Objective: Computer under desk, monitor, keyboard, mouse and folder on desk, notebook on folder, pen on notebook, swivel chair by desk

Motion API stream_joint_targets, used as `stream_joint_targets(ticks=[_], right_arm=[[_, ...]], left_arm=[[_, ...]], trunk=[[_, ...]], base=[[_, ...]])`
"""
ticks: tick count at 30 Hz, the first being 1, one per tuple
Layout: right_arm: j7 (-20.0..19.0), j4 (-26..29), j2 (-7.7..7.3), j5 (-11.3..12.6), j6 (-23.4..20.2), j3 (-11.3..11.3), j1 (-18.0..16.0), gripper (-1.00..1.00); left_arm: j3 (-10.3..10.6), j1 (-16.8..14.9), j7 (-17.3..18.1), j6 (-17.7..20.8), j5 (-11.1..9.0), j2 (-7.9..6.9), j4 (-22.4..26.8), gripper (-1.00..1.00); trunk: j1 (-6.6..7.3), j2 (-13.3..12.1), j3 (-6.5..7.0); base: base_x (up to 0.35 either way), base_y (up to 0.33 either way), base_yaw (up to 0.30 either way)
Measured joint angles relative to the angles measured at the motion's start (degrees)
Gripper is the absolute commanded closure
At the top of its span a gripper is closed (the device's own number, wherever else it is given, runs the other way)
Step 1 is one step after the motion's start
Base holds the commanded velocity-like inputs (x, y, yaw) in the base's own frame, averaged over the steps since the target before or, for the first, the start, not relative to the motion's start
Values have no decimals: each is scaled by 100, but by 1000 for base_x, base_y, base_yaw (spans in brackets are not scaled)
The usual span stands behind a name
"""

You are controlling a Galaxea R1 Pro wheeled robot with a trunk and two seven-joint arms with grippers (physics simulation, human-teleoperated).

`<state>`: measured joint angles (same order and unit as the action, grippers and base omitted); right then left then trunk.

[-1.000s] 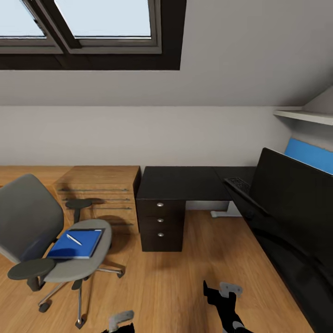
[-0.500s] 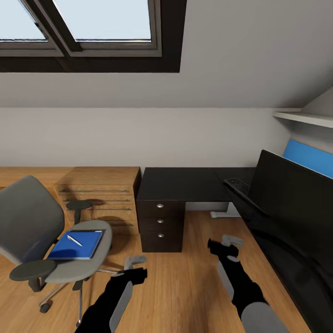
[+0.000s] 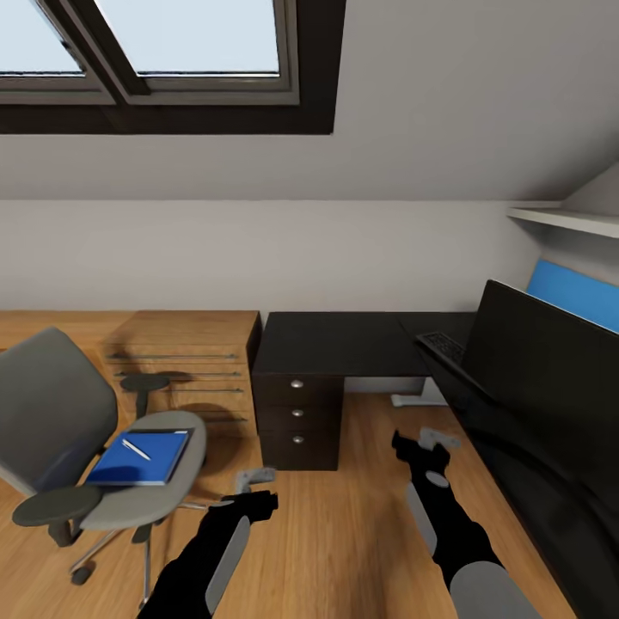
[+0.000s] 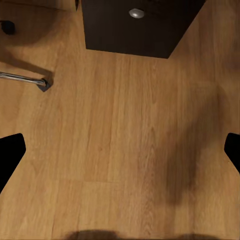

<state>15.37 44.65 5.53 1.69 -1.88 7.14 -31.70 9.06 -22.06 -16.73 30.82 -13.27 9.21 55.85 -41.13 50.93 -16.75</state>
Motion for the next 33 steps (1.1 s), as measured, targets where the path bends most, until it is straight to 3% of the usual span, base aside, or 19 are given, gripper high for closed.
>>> stream_joint_targets(ticks=[7, 16, 24, 33], right_arm=[[14, 6, 5, -2, 5, 0, 1, -100], [10, 4, 6, -2, 5, 1, 4, -100], [9, 2, 5, -6, 5, 0, 6, -100], [-14, -8, 9, -10, 5, -9, 7, -100]], left_arm=[[18, 4, -6, -43, 12, 3, -27, -100], [22, 3, -5, -43, 8, 4, -38, -100], [17, 2, -7, -42, 8, -4, -40, -100], [12, 3, -14, -41, 8, -12, -44, -100]], trunk=[[1, 1, 0], [0, 1, 10], [-2, 0, 25], [-2, 0, 29]], base=[[296, -169, -16], [282, -195, -192], [48, -41, -245], [1, -1, -53]])
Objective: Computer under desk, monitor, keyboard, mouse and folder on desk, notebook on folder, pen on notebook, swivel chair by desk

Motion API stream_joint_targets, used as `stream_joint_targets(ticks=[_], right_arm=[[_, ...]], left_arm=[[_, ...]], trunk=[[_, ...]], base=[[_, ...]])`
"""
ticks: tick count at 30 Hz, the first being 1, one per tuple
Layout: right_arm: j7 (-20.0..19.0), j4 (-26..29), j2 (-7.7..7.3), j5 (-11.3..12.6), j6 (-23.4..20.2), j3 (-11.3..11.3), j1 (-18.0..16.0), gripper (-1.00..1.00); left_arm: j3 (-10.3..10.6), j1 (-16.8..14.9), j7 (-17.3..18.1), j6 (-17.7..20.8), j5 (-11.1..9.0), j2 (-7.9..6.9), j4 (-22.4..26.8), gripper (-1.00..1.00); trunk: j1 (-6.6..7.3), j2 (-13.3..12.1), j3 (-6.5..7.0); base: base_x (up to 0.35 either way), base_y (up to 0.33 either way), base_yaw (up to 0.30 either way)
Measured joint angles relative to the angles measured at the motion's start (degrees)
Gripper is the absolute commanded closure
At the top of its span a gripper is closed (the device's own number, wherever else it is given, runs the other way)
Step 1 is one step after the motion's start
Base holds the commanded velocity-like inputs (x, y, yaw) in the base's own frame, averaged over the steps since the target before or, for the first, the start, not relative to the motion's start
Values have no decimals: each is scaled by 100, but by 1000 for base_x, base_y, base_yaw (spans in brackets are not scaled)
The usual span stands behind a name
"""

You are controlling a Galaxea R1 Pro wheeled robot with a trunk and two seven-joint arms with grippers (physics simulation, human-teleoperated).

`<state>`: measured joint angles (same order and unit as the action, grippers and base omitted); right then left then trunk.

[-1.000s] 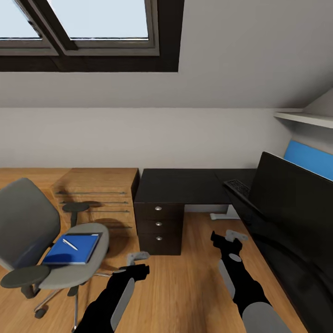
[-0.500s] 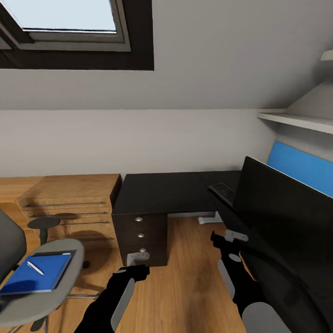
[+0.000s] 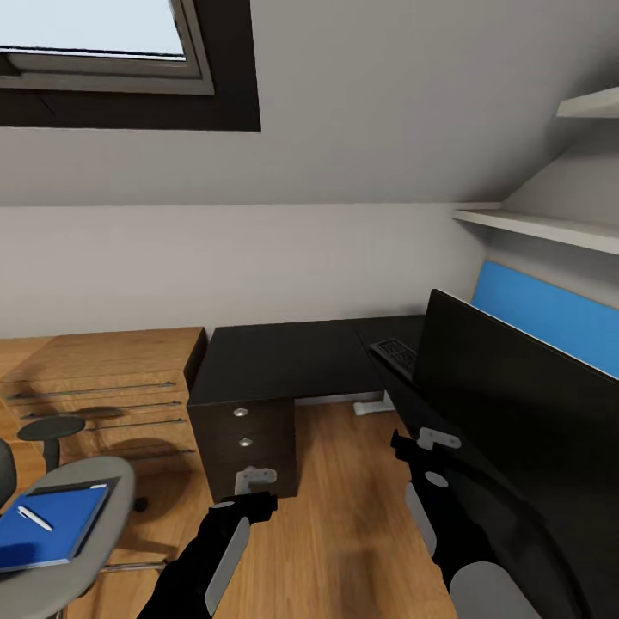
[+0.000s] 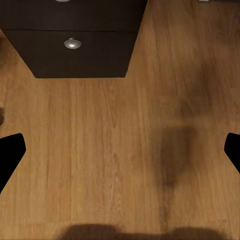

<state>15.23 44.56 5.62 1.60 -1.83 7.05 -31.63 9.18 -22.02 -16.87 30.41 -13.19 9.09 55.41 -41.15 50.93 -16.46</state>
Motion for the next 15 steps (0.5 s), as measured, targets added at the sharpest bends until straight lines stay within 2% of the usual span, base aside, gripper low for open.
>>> stream_joint_targets(ticks=[3, 10, 15], right_arm=[[-10, -6, 4, 0, 0, -1, 2, -100], [-12, -15, 5, 0, 0, -1, 2, -100], [-12, -91, 6, -4, 0, -8, 2, -100]], left_arm=[[0, 0, 2, 0, 0, 5, -6, -100], [-1, 0, 8, -6, 0, 8, -11, -100], [0, 0, 2, -5, 0, 5, -12, -100]], trunk=[[0, 0, 0], [3, 1, 0], [1, 0, 0]], base=[[25, 2, -3], [230, 69, 0], [103, 36, 0]])
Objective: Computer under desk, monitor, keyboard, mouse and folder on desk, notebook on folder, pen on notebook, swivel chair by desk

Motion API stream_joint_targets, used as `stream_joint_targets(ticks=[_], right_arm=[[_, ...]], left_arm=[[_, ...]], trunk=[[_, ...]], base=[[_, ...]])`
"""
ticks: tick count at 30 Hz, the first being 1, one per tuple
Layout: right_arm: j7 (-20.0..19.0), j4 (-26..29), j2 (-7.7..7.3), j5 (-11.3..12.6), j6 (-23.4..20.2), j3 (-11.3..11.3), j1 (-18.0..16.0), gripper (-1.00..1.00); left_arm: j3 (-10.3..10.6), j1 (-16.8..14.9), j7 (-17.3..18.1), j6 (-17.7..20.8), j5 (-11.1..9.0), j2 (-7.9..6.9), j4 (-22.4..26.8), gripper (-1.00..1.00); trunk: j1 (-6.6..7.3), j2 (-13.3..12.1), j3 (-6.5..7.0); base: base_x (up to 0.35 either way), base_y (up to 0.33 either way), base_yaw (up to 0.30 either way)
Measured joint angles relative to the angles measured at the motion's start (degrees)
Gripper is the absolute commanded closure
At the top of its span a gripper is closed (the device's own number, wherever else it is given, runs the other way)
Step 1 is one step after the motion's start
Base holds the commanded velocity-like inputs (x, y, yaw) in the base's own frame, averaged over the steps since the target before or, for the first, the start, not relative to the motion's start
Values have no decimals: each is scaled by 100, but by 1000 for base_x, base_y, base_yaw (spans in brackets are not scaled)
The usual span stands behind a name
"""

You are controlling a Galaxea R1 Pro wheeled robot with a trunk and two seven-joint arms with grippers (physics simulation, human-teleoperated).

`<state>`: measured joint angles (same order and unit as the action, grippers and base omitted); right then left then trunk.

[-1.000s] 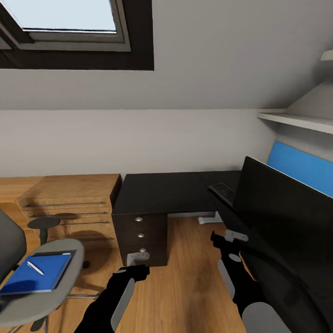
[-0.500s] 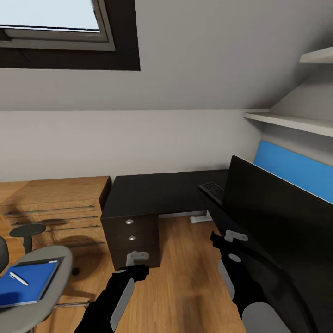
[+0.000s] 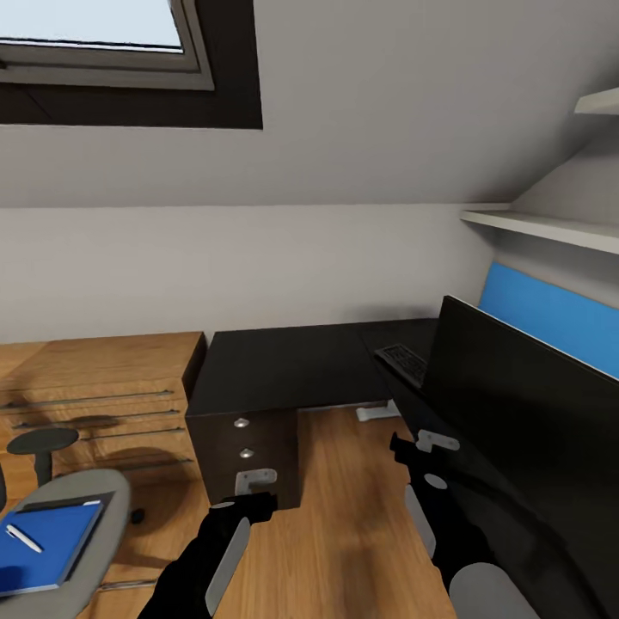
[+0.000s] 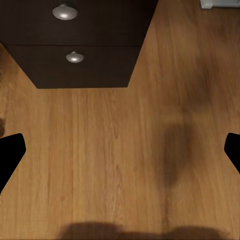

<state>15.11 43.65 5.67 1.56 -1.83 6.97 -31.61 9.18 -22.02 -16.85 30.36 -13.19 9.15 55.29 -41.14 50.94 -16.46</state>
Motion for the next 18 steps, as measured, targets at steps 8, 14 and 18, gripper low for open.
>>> stream_joint_targets(ticks=[8, 14, 18], right_arm=[[0, -46, -6, -4, -2, -13, 0, -100], [14, -114, -8, -8, -7, -28, 0, -100], [25, -264, -13, -13, -4, -34, 0, -100]], left_arm=[[0, 0, 0, -1, -2, -5, 0, -100], [0, 0, -3, -1, -4, -7, 0, -100], [0, 0, -3, -2, -2, -7, 0, -100]], trunk=[[1, 0, 0], [0, 0, 0], [0, 0, 0]], base=[[141, 48, 0], [37, 11, 0], [32, 3, 0]])
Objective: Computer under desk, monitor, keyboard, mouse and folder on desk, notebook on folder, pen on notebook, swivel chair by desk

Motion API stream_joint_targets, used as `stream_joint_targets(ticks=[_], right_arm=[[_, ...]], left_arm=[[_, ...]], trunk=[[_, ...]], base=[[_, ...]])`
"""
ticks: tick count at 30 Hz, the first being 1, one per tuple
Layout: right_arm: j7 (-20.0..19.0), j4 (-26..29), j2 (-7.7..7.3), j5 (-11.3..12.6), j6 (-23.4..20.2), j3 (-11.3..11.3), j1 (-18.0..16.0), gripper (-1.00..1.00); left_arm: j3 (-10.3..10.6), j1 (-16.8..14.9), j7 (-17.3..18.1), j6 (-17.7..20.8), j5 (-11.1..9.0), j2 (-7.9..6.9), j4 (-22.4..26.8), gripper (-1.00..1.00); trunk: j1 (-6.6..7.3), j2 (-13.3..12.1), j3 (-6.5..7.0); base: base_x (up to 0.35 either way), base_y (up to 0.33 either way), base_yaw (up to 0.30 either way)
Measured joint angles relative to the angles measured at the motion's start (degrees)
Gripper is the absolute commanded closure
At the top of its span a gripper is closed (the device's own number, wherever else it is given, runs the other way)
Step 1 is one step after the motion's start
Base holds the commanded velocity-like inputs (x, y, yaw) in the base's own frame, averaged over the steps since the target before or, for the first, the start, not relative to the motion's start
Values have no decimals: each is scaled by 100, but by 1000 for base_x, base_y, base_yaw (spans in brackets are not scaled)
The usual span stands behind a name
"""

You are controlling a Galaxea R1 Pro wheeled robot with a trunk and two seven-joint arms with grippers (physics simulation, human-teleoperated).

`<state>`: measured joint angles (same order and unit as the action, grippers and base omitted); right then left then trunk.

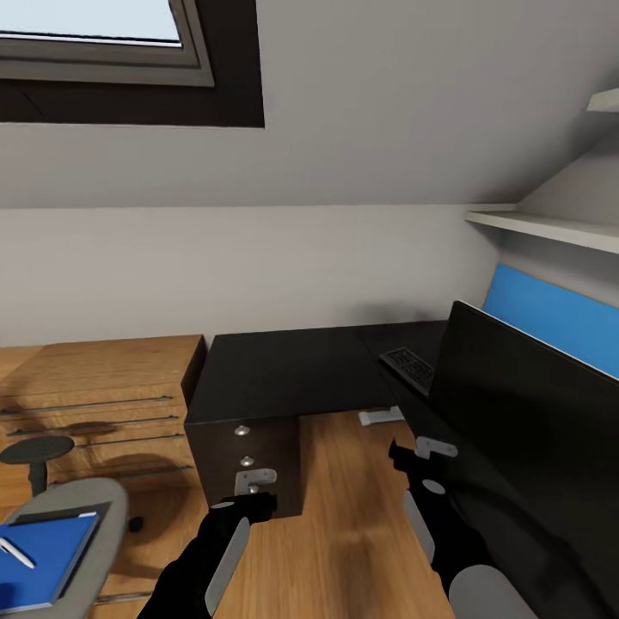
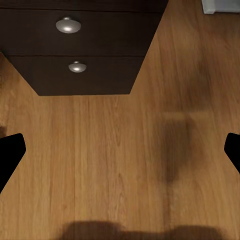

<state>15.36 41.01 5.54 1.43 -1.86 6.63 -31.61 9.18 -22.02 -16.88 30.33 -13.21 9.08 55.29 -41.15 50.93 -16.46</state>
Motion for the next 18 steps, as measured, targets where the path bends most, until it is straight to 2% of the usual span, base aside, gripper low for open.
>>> stream_joint_targets(ticks=[10, 18], right_arm=[[15, -258, -16, -4, 3, 3, -8, -100], [19, -390, -28, -6, 4, 10, -14, -100]], left_arm=[[0, 0, 0, -6, -2, 0, 0, -100], [0, 0, 1, -16, -6, 0, 5, -100]], trunk=[[1, 1, 0], [0, 0, 0]], base=[[174, 1, 0], [42, 0, 0]])
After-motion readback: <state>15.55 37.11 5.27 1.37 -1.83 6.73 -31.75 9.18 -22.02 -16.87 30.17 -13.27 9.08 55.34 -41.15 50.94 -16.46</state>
